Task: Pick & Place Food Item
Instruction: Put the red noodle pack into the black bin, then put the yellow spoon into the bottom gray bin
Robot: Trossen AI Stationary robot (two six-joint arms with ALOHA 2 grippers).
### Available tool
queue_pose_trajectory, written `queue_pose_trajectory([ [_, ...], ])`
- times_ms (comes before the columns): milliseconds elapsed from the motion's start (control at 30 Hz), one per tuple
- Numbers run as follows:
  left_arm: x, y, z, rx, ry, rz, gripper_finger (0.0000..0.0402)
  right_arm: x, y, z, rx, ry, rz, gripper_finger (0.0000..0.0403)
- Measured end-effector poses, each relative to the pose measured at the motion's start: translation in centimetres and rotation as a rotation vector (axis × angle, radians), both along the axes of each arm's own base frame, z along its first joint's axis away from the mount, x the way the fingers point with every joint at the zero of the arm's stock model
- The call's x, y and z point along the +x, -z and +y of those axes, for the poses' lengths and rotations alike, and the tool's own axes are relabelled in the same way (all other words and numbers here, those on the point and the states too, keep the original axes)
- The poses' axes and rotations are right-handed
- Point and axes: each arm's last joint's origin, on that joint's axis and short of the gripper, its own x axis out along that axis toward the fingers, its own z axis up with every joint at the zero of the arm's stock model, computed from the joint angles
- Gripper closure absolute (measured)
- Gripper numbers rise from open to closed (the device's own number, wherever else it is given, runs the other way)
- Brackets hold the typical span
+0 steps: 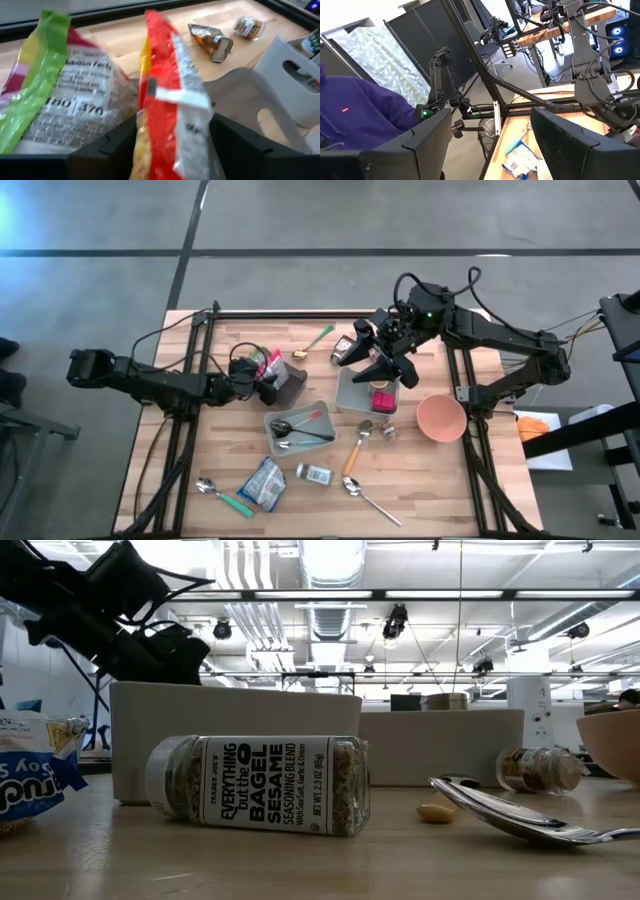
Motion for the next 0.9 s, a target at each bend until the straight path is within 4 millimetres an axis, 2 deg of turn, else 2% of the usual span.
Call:
queue_pose_trajectory([
  [267,1.2,-2.1,0.0,0.104,0.074,0.042,0.0115,-0.1,0.0,0.0,0.001,-0.006,-0.001,0.0134],
  [633,1.4,-4.4,0.9,0.136,-0.017,0.235,0.0109,-0.2,-0.2,0.2,-0.013,-0.032,-0.015,0.0134],
  [767,1.8,-6.2,1.0,0.148,-0.051,0.239,0.0109,-0.2,-0.2,0.5,-0.033,-0.047,-0.028,0.0134],
  [900,2.6,-8.9,1.2,0.185,-0.05,0.186,0.0109,-0.2,-0.2,0.9,-0.055,-0.061,-0.042,0.0134],
])
